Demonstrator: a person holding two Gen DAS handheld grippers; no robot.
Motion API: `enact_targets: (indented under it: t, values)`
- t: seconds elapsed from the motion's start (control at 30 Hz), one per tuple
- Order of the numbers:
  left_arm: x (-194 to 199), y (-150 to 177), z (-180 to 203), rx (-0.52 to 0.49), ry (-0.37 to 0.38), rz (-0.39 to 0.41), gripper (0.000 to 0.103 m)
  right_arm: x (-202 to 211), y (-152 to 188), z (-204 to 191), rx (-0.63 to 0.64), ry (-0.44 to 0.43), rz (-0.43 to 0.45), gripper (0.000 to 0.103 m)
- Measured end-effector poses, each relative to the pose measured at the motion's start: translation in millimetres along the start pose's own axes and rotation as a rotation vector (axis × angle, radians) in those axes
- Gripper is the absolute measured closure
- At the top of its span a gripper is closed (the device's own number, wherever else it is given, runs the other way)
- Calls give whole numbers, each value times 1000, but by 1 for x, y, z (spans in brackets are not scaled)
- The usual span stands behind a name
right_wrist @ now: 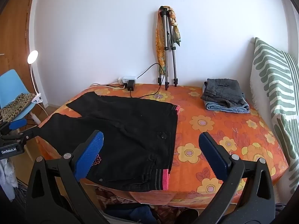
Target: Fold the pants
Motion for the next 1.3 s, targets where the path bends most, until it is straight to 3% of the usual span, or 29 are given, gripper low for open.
enact_targets:
  t: [1.3]
  values:
    - [-6, 1, 3, 7, 8, -24, 19, -7, 9, 16, -28, 22, -20, 0]
Point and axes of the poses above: each gripper's, at about its wrist camera, not at the fingertips, and x roughly against the way its jaws point, z to its right, y to its underside, the point moved 9 cm from there along -x, roughly the way its jaws point, and after that the axes turned 8 degrees about x, right-handed, at the moved point
